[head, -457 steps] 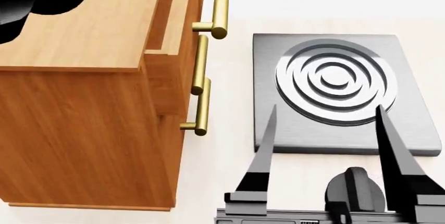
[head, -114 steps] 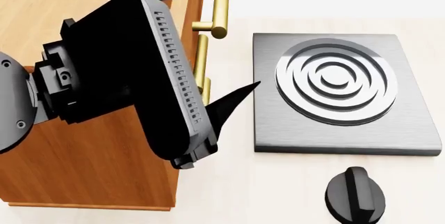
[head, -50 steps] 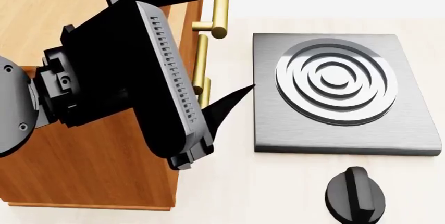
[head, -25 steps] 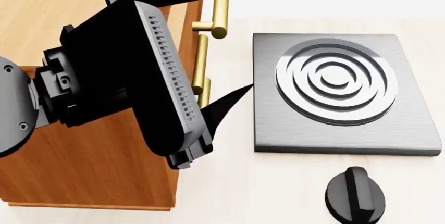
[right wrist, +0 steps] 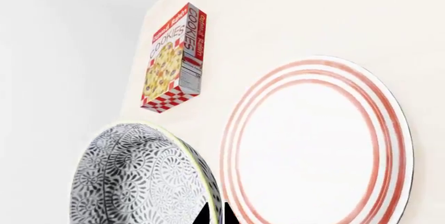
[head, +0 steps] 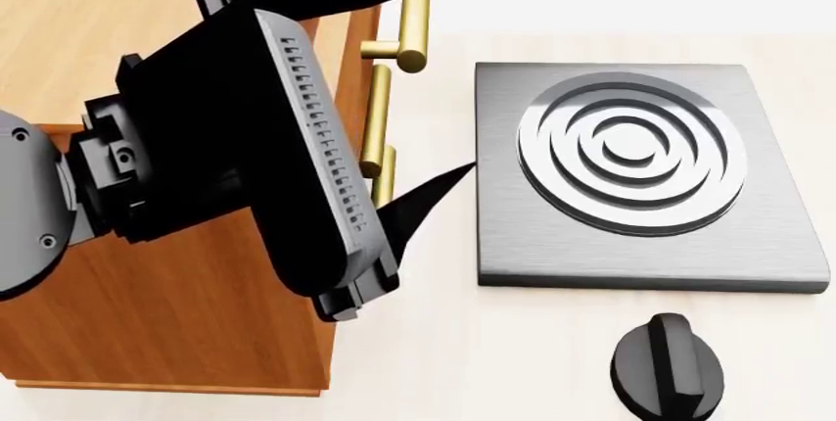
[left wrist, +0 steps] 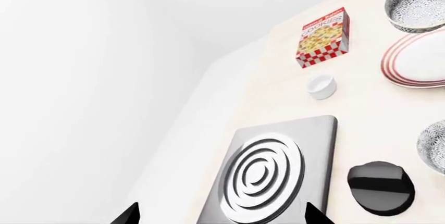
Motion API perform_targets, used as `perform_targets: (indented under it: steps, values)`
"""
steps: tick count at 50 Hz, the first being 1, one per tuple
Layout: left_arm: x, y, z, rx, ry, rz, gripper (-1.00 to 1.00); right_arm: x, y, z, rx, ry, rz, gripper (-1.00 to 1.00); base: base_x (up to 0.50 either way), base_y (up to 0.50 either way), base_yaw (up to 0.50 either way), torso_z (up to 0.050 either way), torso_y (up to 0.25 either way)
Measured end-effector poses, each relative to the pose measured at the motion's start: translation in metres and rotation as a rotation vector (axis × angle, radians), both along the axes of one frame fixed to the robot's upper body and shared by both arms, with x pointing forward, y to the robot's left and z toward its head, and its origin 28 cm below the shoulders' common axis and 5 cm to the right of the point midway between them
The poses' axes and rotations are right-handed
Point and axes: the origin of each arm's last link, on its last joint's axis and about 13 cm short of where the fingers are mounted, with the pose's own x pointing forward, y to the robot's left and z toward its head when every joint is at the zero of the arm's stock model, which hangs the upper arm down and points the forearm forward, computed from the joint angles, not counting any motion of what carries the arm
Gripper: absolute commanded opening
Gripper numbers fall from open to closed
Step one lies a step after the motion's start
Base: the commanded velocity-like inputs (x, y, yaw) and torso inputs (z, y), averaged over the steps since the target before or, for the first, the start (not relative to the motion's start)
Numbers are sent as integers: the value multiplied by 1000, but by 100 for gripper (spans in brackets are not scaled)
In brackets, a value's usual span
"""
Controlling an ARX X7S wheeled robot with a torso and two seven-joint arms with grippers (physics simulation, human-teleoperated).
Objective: Pick the akita bowl on the wooden cabinet and place it on the plate.
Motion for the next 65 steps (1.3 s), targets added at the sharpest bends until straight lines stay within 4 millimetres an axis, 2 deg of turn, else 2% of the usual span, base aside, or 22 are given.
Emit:
perform_targets:
  steps: [43, 65]
  values:
    - [2, -1, -3, 0, 7, 0, 100, -4, -22, -42, 24, 64, -32, -100, 0, 0, 0, 0, 0]
    - [2, 0, -6, 1, 12, 8, 100, 11, -27, -44, -58, 144, 43, -100, 0, 0, 0, 0, 0]
